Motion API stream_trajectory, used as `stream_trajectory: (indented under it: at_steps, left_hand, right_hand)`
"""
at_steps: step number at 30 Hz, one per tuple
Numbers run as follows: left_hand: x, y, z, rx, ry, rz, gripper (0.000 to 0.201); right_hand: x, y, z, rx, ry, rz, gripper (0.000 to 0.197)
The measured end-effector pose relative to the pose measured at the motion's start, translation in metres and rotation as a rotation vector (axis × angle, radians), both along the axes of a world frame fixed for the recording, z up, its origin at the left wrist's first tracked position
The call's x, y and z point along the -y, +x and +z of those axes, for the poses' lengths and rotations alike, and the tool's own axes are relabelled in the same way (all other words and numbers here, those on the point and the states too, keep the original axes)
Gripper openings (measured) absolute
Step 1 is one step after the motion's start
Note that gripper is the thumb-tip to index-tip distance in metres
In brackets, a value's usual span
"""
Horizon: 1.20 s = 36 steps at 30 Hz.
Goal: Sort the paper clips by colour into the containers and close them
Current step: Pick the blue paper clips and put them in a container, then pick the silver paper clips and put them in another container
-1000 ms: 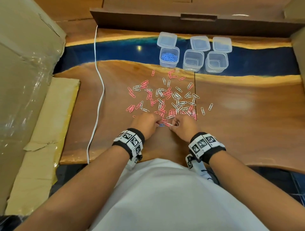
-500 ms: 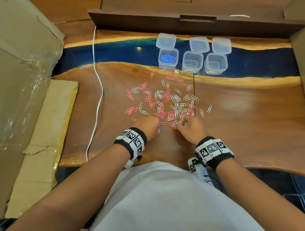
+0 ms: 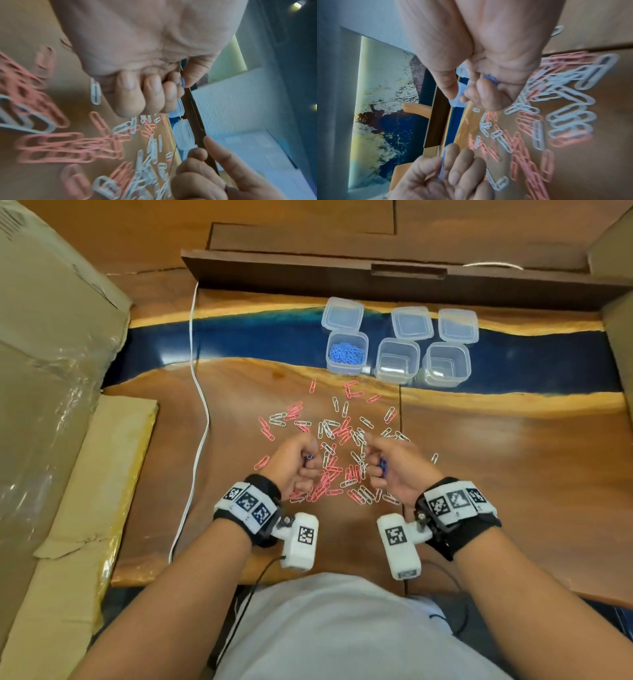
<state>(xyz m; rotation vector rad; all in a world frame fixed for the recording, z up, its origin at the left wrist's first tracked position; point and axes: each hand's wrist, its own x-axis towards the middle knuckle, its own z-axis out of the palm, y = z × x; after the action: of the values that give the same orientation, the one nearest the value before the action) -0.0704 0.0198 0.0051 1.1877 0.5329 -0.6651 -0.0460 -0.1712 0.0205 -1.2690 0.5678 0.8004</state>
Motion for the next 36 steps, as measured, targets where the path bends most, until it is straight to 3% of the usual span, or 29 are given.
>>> stream_trajectory:
  at_steps: [5,11,19,25,28,31,33,36]
  left_hand:
    - [0.013,0.062,0.020,0.011,-0.105,0.098,0.022]
    - [0.018,0.139,0.043,0.049,0.008,0.061,0.019]
    - [0.019,0.201,0.051,-0.151,0.122,0.128,0.025]
    - [0.016,0.204,0.047,-0.200,0.018,0.145,0.056]
    - [0.016,0.201,0.051,-0.179,-0.001,0.181,0.060]
    - [0.013,0.190,0.054,-0.089,0.050,0.180,0.050]
    - [0.003,0.176,0.054,0.029,0.191,0.134,0.034]
    - [-0.018,0.145,0.044,0.205,0.577,-0.055,0.017]
  right_hand:
    - [-0.023,0.062,0.022,0.039,0.054,0.048,0.023]
    - [-0.035,0.137,0.037,0.030,0.076,-0.147,0.027]
    - [-0.041,0.184,0.035,0.009,0.019,-0.107,0.066]
    - [-0.037,0.190,0.033,0.007,-0.019,-0.076,0.083]
    - [-0.033,0.185,0.036,0.053,-0.032,-0.061,0.076]
    - [-0.025,0.170,0.043,0.125,-0.035,-0.057,0.055]
    - [-0.017,0.155,0.046,0.163,-0.029,-0.016,0.038]
    - [-0.005,0.123,0.043,0.217,-0.097,0.100,0.024]
